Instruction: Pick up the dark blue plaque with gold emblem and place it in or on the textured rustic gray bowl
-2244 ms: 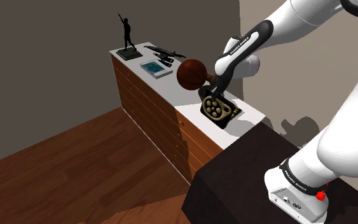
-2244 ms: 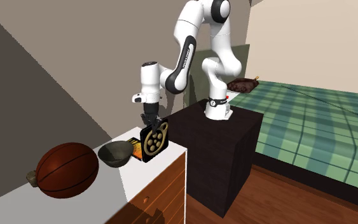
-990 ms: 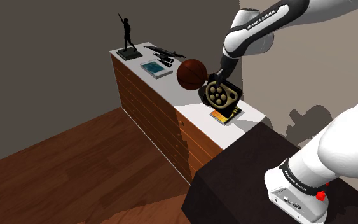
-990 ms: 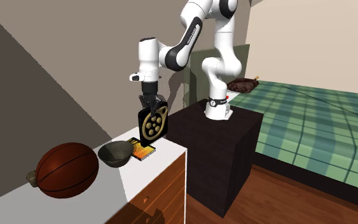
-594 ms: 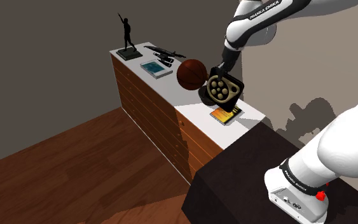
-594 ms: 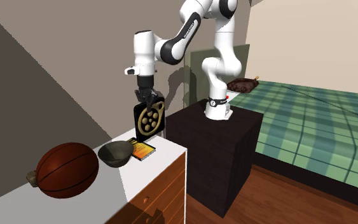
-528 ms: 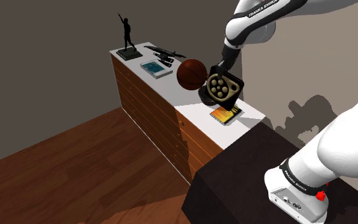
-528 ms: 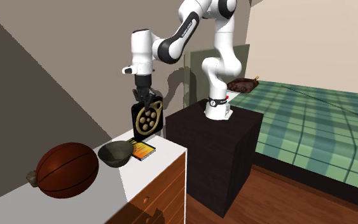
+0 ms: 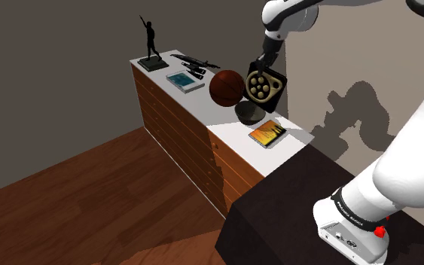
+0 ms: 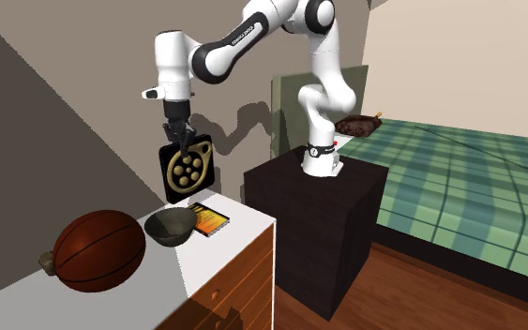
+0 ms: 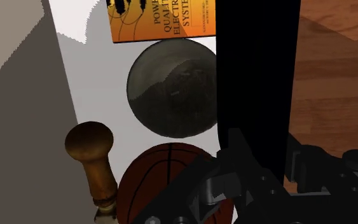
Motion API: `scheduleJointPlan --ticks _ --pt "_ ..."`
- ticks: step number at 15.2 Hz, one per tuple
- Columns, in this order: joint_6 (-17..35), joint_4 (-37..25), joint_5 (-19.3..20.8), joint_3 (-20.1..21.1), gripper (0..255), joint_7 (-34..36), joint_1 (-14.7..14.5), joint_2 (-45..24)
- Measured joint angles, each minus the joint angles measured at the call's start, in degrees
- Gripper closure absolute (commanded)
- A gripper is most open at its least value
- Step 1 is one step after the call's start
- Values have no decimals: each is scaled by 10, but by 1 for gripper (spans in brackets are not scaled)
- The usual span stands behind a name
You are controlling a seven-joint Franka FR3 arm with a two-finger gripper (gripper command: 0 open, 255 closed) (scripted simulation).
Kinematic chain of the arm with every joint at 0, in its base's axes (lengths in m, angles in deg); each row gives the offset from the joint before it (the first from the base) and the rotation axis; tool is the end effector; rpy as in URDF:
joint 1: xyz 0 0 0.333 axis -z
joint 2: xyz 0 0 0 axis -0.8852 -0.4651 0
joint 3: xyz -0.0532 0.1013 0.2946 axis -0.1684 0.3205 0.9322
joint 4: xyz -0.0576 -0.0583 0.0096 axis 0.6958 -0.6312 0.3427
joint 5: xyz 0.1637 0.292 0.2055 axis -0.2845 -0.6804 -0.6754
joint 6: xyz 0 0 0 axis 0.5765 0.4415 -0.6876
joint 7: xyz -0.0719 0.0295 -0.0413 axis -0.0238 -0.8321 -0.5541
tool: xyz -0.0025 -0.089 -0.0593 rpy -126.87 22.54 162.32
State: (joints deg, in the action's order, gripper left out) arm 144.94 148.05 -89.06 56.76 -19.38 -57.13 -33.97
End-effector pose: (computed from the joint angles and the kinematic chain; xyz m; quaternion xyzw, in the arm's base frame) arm 0.5751 -0.1946 0.3780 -0.9990 -0.0342 -0.0274 0.0019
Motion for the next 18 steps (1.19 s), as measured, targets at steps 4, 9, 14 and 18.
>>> scheduleJointPlan --ticks 4,9,14,18 --pt "-62 -125 -17 -4 255 -26 24 -67" --pt "-110 -246 -35 -3 255 -44 49 -143" --pt "-83 -232 -39 -1 255 -48 50 -157" --pt "-58 -218 -43 1 255 -52 51 -168"
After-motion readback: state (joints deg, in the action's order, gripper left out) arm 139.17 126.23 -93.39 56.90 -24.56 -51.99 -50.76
